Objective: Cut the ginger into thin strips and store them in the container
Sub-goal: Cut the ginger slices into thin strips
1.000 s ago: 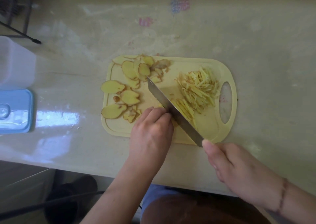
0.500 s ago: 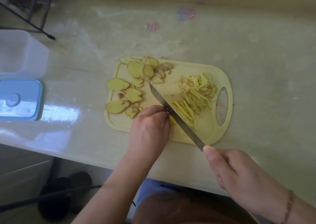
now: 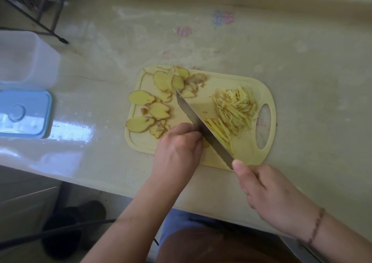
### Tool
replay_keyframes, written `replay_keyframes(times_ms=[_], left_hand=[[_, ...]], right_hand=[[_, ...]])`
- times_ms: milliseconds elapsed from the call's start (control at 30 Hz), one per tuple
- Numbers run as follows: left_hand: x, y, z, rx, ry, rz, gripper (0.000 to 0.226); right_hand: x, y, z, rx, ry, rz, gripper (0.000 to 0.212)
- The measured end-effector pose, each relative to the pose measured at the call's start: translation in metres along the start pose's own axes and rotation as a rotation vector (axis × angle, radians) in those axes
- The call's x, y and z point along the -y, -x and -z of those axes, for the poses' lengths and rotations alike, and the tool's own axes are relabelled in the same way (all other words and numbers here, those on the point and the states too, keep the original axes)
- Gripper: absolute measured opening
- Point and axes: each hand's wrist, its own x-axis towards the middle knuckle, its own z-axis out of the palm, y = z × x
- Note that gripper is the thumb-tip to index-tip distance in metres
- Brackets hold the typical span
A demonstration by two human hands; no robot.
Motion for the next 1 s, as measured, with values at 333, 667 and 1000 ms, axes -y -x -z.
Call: replay_keyframes(times_ms=[333,667,1000], left_hand=[[0.000,-0.003,0.001,0.046,-0.047,0.023,0.012],[-0.001,-0.003,0.003,0.047,-0.040,0.016,0.011],[0.000,0.001,-0.001,0.046,-0.084,0.023,0.011]], right_hand=[[-0.010,0.024,0.000,0.000,-0.019,-0.022,0.082],[0.004,0.005,0.000,0.000,-0.006,-0.010,0.072],[-0.006,0.020,-0.008,-0.028,0.008,-0.016,0.078]])
